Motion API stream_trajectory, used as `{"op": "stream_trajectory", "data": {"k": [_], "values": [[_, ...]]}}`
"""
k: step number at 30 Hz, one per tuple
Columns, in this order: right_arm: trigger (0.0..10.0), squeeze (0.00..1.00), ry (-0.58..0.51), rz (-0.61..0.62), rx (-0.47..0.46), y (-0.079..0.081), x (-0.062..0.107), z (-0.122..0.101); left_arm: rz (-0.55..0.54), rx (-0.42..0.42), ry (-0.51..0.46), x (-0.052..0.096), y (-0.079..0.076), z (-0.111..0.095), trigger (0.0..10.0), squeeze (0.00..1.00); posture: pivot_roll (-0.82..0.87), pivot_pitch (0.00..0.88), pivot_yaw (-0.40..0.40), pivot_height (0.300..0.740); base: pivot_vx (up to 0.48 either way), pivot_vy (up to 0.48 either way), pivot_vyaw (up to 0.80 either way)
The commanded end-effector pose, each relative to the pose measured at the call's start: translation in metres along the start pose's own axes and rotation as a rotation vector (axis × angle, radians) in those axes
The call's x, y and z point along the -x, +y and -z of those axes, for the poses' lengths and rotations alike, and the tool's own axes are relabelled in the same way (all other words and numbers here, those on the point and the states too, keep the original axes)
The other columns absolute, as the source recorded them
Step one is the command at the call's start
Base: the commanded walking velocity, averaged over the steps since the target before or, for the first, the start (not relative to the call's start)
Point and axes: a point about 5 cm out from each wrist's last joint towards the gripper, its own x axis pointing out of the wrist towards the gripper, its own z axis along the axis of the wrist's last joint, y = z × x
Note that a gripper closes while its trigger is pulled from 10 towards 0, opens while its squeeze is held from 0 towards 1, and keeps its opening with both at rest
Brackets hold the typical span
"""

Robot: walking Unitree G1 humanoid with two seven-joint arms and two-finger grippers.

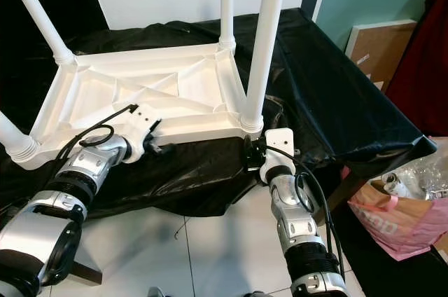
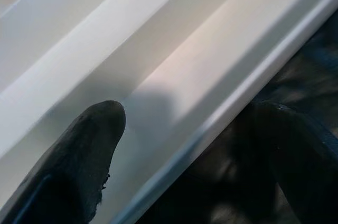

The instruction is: Building children table

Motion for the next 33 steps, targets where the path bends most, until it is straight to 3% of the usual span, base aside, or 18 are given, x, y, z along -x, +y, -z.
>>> {"op": "stream_trajectory", "data": {"k": [1, 9, 10, 11, 13, 23, 26, 29, 33], "values": [[10.0, 0.0, 0.015, 0.003, 0.003, 0.0, 0.002, 0.003, -0.076, 0.012, 0.044, 0.0, 0.006, 0.004, 10.0, 0.0, -0.08, 0.045, 0.037, 0.74, 0.0, 0.0, 0.0], [10.0, 0.0, 0.013, 0.01, -0.002, 0.001, 0.004, 0.003, -0.096, 0.017, 0.078, 0.0, 0.009, 0.008, 10.0, 0.0, -0.08, 0.044, 0.045, 0.74, 0.0, 0.0, 0.0], [10.0, 0.0, 0.013, 0.011, -0.002, 0.001, 0.004, 0.003, -0.093, 0.028, 0.07, 0.0, 0.009, 0.008, 2.9, 0.0, -0.08, 0.044, 0.047, 0.74, 0.0, 0.0, 0.0], [10.0, 0.0, 0.013, 0.013, -0.003, 0.001, 0.004, 0.003, -0.095, 0.033, 0.068, -0.001, 0.008, 0.008, 0.4, 0.0, -0.08, 0.045, 0.046, 0.74, 0.0, 0.0, 0.0], [10.0, 0.0, 0.013, 0.013, -0.003, 0.0, 0.004, 0.003, -0.096, 0.034, 0.067, -0.002, 0.007, 0.007, 0.0, 0.0, -0.08, 0.045, 0.046, 0.74, 0.0, 0.0, 0.0], [10.0, 0.0, 0.009, 0.018, -0.004, -0.001, 0.003, 0.002, -0.073, 0.054, 0.057, -0.007, -0.003, 0.008, 0.0, 0.0, -0.08, 0.051, 0.041, 0.74, 0.0, 0.0, 0.0], [10.0, 0.0, 0.009, 0.019, -0.004, -0.001, 0.003, 0.002, -0.07, 0.068, 0.041, -0.01, -0.011, 0.007, 0.0, 0.0, -0.08, 0.056, 0.037, 0.74, 0.0, 0.0, 0.0], [10.0, 0.0, 0.012, 0.02, -0.005, -0.001, 0.004, 0.002, -0.056, 0.087, 0.0, -0.018, -0.031, -0.001, 0.0, 0.0, -0.07, 0.062, 0.032, 0.74, 0.0, 0.0, 0.0], [10.0, 0.0, 0.013, 0.02, -0.006, -0.001, 0.004, 0.002, -0.05, 0.093, -0.013, -0.02, -0.038, -0.003, 0.0, 0.0, -0.07, 0.062, 0.032, 0.74, 0.0, 0.0, 0.0]]}}
